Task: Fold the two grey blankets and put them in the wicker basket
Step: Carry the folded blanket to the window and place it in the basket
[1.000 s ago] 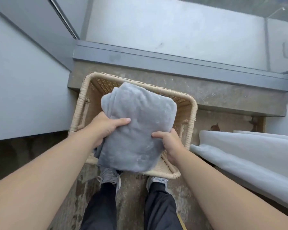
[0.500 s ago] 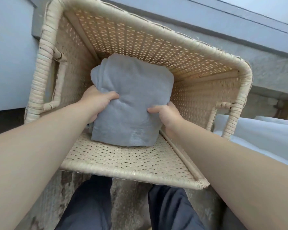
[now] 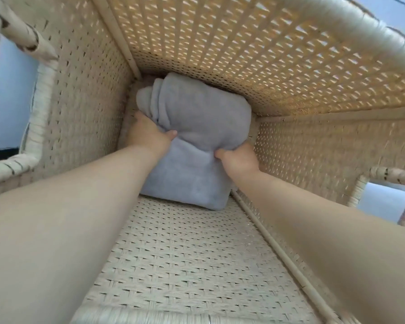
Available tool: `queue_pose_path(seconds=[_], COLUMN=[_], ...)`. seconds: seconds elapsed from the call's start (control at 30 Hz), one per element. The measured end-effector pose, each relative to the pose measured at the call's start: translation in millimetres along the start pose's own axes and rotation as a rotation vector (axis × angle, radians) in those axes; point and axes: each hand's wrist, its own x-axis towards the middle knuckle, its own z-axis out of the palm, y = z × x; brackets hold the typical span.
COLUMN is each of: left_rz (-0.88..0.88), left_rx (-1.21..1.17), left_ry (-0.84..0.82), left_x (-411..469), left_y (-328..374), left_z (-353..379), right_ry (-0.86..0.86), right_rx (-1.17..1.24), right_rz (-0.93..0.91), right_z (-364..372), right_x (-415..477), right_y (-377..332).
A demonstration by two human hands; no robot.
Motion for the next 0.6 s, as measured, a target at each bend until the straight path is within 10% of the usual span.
queue_pose_path(seconds=[0.2,0.37,0.6], left_rz=[0.343,0.732,0.418], left_rx=[0.381,0.790,1.049], left_ry=[0.302,-0.013,-0.387], left_x=[-45.9,-43.7,-0.3], left_y=[21.0,28.6,-5.0], left_z=[-9.1,-14.9,-30.2], right_ry=[0.218,-0.036,-0.362], right_rx=[-0.605,-0.835,-1.252], right_rz=[-0.366,-0.645,-0.608], right_z=[7.1,3.3,-18.1], right_x=[-28.9,-20.2,17.3], right_y=[-7.5,-14.1,-3.2])
